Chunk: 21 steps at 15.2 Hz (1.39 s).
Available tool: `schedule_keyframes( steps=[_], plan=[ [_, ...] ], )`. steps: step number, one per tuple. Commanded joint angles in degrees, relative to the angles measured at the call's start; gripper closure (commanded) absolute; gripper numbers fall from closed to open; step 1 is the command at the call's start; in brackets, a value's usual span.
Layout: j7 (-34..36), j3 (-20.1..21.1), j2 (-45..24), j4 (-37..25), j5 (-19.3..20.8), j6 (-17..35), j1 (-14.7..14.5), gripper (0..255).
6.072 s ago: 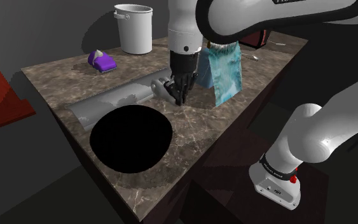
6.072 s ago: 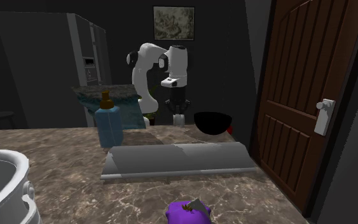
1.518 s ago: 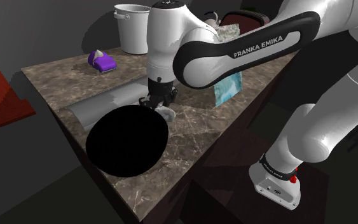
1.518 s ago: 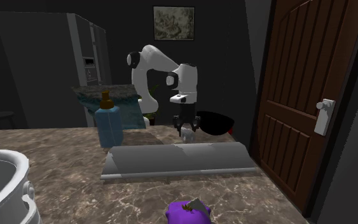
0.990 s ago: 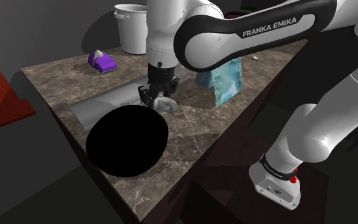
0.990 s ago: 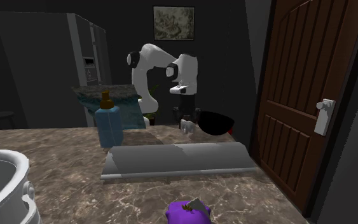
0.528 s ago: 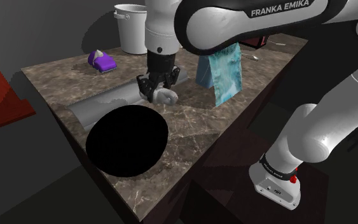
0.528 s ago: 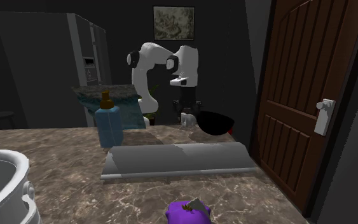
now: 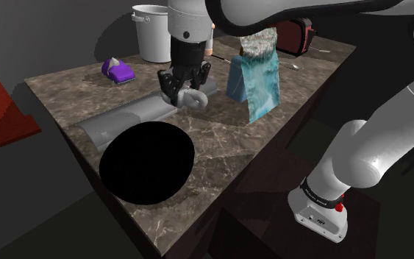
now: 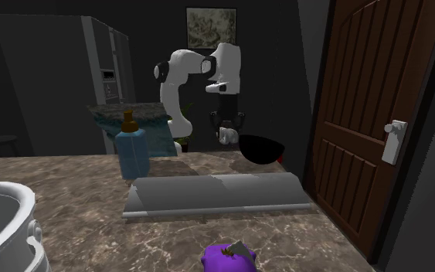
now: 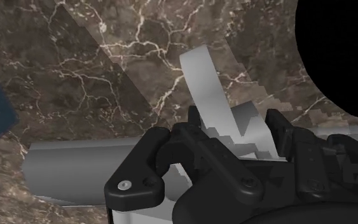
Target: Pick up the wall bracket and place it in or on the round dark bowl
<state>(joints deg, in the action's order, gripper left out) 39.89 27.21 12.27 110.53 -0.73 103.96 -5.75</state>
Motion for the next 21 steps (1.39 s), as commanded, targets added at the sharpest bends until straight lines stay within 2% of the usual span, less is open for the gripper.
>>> schedule_keyframes(
  steps=[1,11,16,21],
  plan=[
    [0.1,0.0,-0.4,-2.0,0.2,-1.7,0.0,255],
    [0.1,0.1,-1.6,-10.3,0.7,-8.9,0.3,255],
    [8.2,5.3,-5.7,-14.7,2.6,-10.1,-2.5,255],
    [17.1,10.5,-12.1,-21.2,6.5,-12.0,-6.1,255]
  ],
)
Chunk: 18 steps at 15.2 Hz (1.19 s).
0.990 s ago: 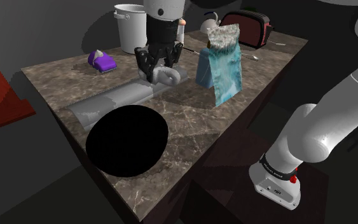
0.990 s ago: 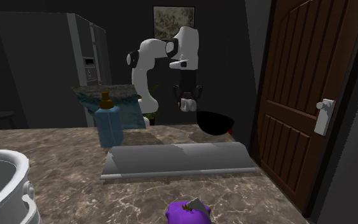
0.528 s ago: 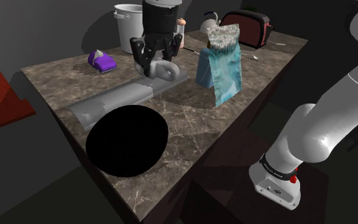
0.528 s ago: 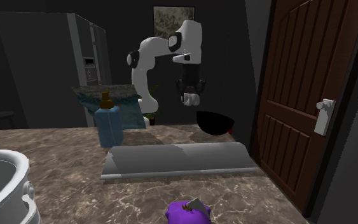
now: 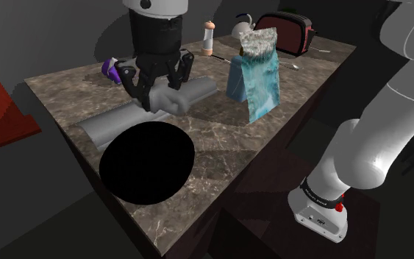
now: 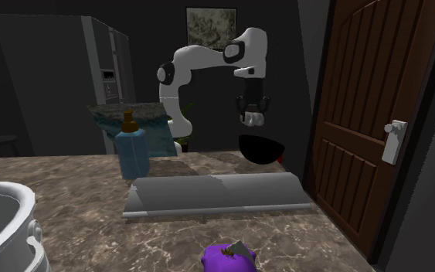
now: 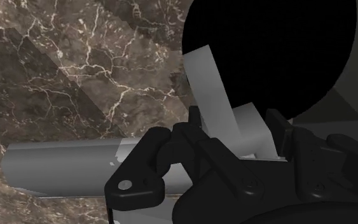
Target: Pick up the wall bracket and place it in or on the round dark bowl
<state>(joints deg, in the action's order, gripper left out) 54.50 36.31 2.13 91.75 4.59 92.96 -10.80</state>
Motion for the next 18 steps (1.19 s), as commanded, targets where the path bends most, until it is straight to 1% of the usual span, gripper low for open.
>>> schedule_keyframes(
  steps=[1,3,16,18],
  plan=[
    [4.4,2.4,-3.5,-3.9,2.3,-1.5,-2.0,255],
    [8.3,4.3,-7.2,-7.6,4.9,-2.8,-4.3,255],
    [8.2,3.5,-4.5,5.3,3.2,8.2,-3.4,255],
    [8.2,3.5,-4.5,5.3,3.2,8.2,-3.4,255]
  ],
)
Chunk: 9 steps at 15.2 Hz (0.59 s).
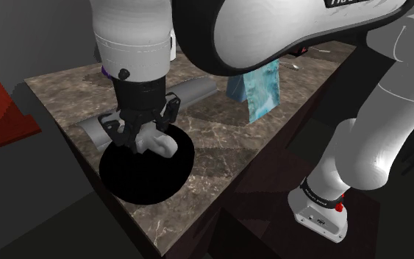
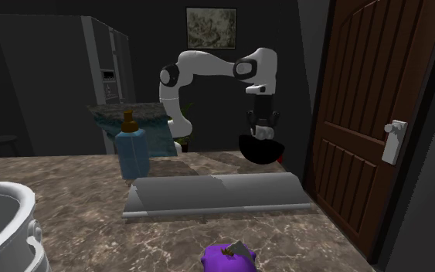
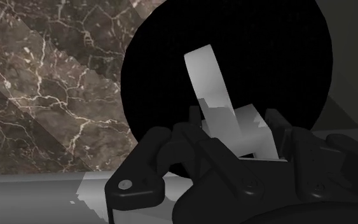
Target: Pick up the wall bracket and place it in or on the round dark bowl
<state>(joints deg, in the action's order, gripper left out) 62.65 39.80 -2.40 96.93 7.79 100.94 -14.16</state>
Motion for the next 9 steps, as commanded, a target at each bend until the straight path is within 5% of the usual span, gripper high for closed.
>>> schedule_keyframes(
  steps=[1,6,7,9],
  plan=[
    [0.0,0.0,0.0,0.2,0.0,0.2,0.0,255],
    [0.0,0.0,0.0,0.2,0.0,0.2,0.0,255],
    [0.0,0.0,0.0,0.2,0.0,0.2,0.0,0],
    [0.0,0.0,0.0,0.2,0.0,0.2,0.0,0]
  ],
)
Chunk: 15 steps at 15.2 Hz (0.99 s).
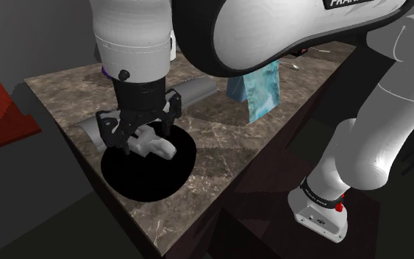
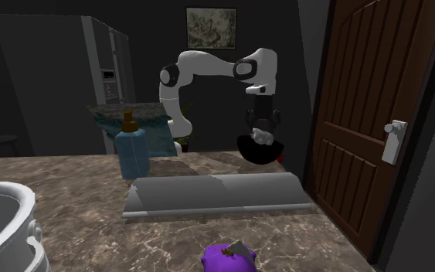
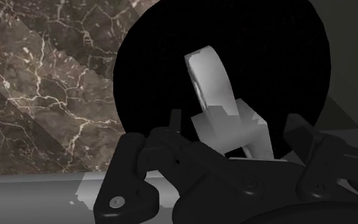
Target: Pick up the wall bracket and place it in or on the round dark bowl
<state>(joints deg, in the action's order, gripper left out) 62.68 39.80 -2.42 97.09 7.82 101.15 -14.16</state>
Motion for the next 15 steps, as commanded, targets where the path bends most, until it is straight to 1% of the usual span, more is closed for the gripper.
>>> schedule_keyframes(
  steps=[1,3,7,15],
  plan=[
    [0.0,0.0,0.0,0.0,0.0,0.0,0.0,0],
    [0.0,0.0,0.0,0.0,0.0,0.0,0.0,0],
    [0.3,0.5,-1.0,-8.3,0.6,-7.6,-0.7,0],
    [0.3,0.6,-1.0,-8.2,0.6,-7.6,-0.7,0]
  ],
)
